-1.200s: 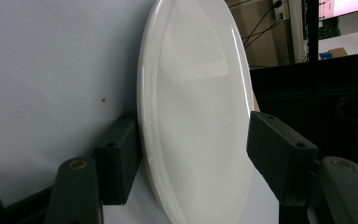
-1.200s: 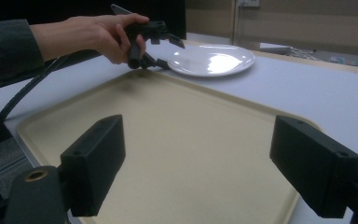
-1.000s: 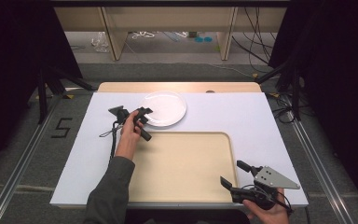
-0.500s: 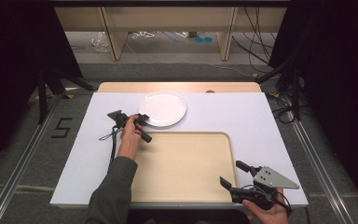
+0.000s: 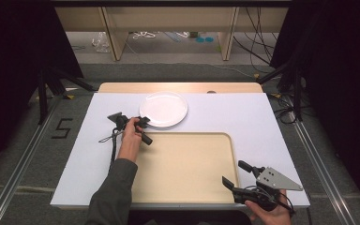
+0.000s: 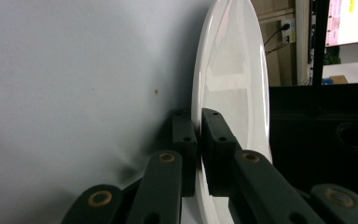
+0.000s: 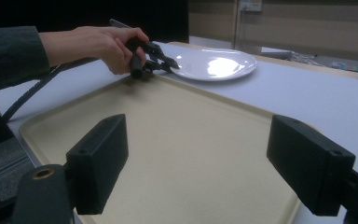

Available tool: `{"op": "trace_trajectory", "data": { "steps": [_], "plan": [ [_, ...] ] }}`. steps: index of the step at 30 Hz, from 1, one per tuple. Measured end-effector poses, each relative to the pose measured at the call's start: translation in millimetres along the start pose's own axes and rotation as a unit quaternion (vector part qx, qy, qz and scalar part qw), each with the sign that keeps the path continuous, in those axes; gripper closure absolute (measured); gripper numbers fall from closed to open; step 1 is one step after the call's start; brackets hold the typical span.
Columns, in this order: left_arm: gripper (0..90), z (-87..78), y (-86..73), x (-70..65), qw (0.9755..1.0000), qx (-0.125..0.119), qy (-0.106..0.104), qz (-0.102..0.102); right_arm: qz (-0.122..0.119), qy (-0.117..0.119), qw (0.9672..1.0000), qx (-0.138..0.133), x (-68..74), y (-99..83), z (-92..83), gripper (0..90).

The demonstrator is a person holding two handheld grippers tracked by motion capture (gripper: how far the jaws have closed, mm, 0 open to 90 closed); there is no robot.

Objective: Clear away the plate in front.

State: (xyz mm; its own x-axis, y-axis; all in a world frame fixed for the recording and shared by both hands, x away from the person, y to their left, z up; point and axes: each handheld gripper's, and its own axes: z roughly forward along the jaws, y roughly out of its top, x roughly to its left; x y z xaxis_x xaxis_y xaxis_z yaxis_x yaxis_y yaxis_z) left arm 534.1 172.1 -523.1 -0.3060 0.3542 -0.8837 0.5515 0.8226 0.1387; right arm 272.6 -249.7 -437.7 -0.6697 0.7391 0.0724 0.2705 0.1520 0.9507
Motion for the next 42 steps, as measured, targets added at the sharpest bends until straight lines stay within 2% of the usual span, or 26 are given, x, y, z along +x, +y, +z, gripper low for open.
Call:
{"op": "trace_trajectory", "data": {
  "steps": [1,2,5,9,11,12,15,16,18,19,22,23,25,26,27,28,31,33,35,36,37,38,39,40,41,42],
  "plan": [
    [85.6,0.0,0.0,0.0,1.0000,0.000,0.000,0.000,0.000,0.000,1.0000,0.000,0.0,0.0,0.0,21.6],
    [86.0,-1.3,-0.8,-0.2,1.0000,-0.001,-0.007,-0.005,0.004,0.001,0.9999,-0.012,-0.1,-0.3,1.3,21.8],
    [86.4,-2.3,-1.9,0.0,0.9999,-0.002,-0.011,-0.006,0.007,0.000,0.9999,-0.008,-0.5,0.0,0.8,22.0],
    [86.4,-5.0,-4.2,-3.9,0.9998,-0.005,-0.020,-0.006,0.009,0.002,0.9997,-0.023,-0.9,-0.4,2.2,22.1],
    [86.3,-5.9,-4.5,-5.3,0.9997,-0.007,-0.021,-0.005,0.010,0.002,0.9997,-0.023,-0.9,-0.5,2.0,22.1],
    [86.2,-6.6,-4.8,-6.3,0.9997,-0.007,-0.023,-0.007,0.006,-0.003,0.9999,-0.010,-1.5,0.3,-0.5,22.1],
    [84.9,-9.4,-6.9,-8.5,0.9993,0.003,-0.032,-0.018,0.009,0.001,0.9998,-0.020,-1.7,0.1,0.2,22.1],
    [84.5,-10.0,-7.6,-8.7,0.9990,0.002,-0.040,-0.019,0.006,-0.002,0.9999,-0.013,-2.0,0.4,-1.1,22.1],
    [84.2,-11.1,-7.8,-9.9,0.9990,0.000,-0.041,-0.021,0.007,-0.001,0.9999,-0.012,-2.1,0.4,-1.1,22.1],
    [84.2,-11.3,-8.5,-9.1,0.9988,0.001,-0.040,-0.026,0.014,0.004,0.9996,-0.023,-1.6,0.0,1.0,22.1],
    [84.0,-12.1,-9.4,-6.8,0.9989,-0.001,-0.042,-0.023,0.012,0.005,0.9996,-0.024,-1.5,-0.1,0.9,22.1],
    [83.9,-12.2,-10.1,-7.8,0.9982,-0.001,-0.047,-0.037,0.012,0.005,0.9996,-0.024,-1.7,-0.1,0.8,22.1],
    [83.3,-13.1,-10.4,-7.3,0.9982,0.001,-0.048,-0.036,0.010,0.001,0.9998,-0.015,-2.0,0.4,-0.6,22.1],
    [82.9,-15.0,-11.0,-6.9,0.9980,-0.002,-0.057,-0.026,0.010,0.003,0.9998,-0.016,-2.0,0.3,-0.5,22.1],
    [82.6,-15.0,-11.0,-6.9,0.9980,-0.002,-0.057,-0.026,0.010,0.003,0.9998,-0.016,-2.0,0.3,-0.5,22.1],
    [82.2,-15.9,-11.5,-7.3,0.9974,-0.002,-0.061,-0.038,0.012,0.005,0.9996,-0.024,-1.6,-0.1,0.7,22.1],
    [81.2,-18.4,-13.3,-6.5,0.9962,-0.001,-0.074,-0.047,0.013,0.006,0.9996,-0.023,-1.4,0.0,0.2,22.1],
    [80.7,-20.9,-14.1,-3.9,0.9958,-0.004,-0.081,-0.043,0.010,0.000,0.9999,-0.012,-1.4,0.5,-1.8,22.0],
    [80.4,-22.9,-14.7,-3.9,0.9955,-0.006,-0.086,-0.039,0.012,0.003,0.9997,-0.020,-1.5,0.1,-0.8,22.0],
    [79.8,-25.5,-14.4,-4.2,0.9960,0.003,-0.077,-0.044,0.012,0.006,0.9997,-0.019,-1.3,0.0,-0.6,22.0],
    [79.6,-25.0,-15.3,-2.5,0.9949,-0.006,-0.092,-0.043,0.007,0.003,0.9999,-0.009,-1.7,0.7,-2.0,22.0],
    [79.5,-25.8,-16.0,-2.0,0.9945,-0.005,-0.097,-0.040,0.003,0.005,0.9999,-0.015,-2.1,0.9,-1.4,22.0],
    [79.4,-26.6,-16.6,-3.5,0.9943,-0.006,-0.094,-0.050,0.001,0.006,0.9997,-0.025,-2.4,0.4,0.1,22.0],
    [79.2,-27.2,-16.8,-1.8,0.9944,-0.008,-0.094,-0.046,0.001,0.006,0.9997,-0.023,-2.4,0.5,0.0,22.0],
    [78.8,-29.3,-17.8,-2.2,0.9931,-0.007,-0.102,-0.057,0.000,0.007,0.9997,-0.024,-2.4,0.4,-0.1,22.0],
    [78.5,-29.3,-17.8,-2.2,0.9931,-0.007,-0.102,-0.057,-0.001,0.008,0.9996,-0.026,-2.6,0.4,0.0,22.0]
  ]
}}
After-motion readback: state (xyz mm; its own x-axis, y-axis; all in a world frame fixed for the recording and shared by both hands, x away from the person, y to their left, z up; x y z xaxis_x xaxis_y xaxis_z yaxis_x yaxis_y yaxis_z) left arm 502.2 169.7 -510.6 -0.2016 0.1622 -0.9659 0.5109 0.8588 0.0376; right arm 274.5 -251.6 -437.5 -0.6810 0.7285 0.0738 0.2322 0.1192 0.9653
